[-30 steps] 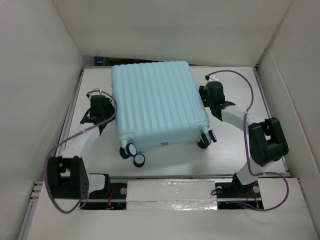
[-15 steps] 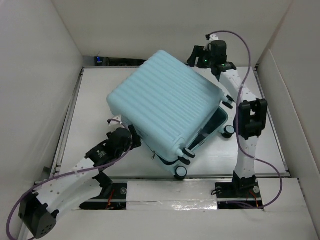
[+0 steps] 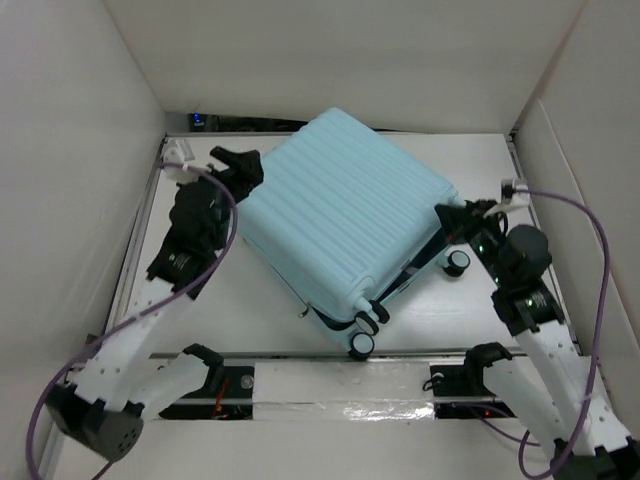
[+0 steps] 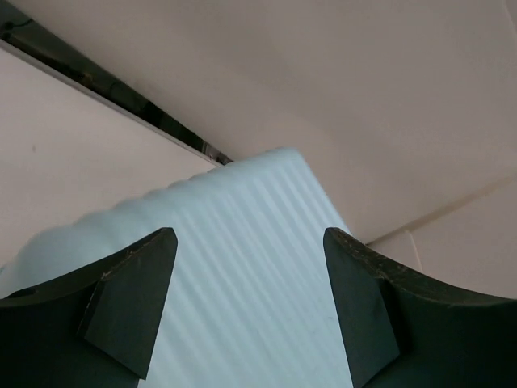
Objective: Pack the luggage
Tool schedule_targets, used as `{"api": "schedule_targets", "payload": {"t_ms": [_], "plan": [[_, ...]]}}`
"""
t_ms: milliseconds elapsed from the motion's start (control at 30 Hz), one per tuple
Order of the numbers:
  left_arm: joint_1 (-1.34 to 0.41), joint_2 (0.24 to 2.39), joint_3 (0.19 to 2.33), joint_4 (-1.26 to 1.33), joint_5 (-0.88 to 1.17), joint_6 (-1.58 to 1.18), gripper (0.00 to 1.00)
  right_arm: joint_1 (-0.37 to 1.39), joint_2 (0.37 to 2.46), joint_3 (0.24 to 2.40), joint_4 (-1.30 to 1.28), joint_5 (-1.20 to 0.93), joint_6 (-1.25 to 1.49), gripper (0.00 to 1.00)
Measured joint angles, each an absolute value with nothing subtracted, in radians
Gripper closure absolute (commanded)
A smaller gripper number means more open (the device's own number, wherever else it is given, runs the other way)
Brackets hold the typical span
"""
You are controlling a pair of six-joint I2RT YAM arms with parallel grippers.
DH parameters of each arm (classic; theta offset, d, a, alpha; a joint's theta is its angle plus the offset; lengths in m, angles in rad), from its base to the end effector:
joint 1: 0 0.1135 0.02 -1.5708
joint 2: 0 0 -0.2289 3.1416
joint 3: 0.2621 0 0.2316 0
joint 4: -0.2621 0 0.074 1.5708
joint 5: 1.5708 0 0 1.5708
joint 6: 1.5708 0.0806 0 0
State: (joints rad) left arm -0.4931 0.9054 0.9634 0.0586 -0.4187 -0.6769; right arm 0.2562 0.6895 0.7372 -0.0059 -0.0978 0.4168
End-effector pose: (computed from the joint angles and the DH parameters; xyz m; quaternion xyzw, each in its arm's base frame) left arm 0.2315 -0.0872 0.3836 -0.2143 0.6332 -0.2884 0.6856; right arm 0.2089 0.0629 0.3362 0.0203 0.6919 0.2700 0.6693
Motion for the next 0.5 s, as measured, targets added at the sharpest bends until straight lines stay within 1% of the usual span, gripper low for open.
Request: {"api": "schedule_targets", "payload": {"t_ms": [133, 233, 333, 433, 500], "plan": [[-0.286, 1.216, 1.153, 0.133, -0.243, -0.674, 0.30, 0.264, 0.528, 0.552, -0.163, -0.002, 0.455, 1.00], [-0.178, 1.446, 1.297, 0.093, -0.165, -0.668, 0.31, 0.264, 0.484, 0.474, -0.264, 0.017, 0.491, 1.00], [-0.112, 1.639, 1.436, 0.037, -0.112, -0.639, 0.31, 0.272, 0.474, 0.439, -0.344, 0.024, 0.517, 1.00], [-0.061, 1.735, 1.464, 0.001, -0.062, -0.617, 0.31, 0.281, 0.471, 0.432, -0.380, 0.028, 0.532, 0.98], [-0.033, 1.762, 1.464, -0.024, -0.022, -0.610, 0.31, 0.284, 0.481, 0.430, -0.377, 0.027, 0.540, 0.93]]}}
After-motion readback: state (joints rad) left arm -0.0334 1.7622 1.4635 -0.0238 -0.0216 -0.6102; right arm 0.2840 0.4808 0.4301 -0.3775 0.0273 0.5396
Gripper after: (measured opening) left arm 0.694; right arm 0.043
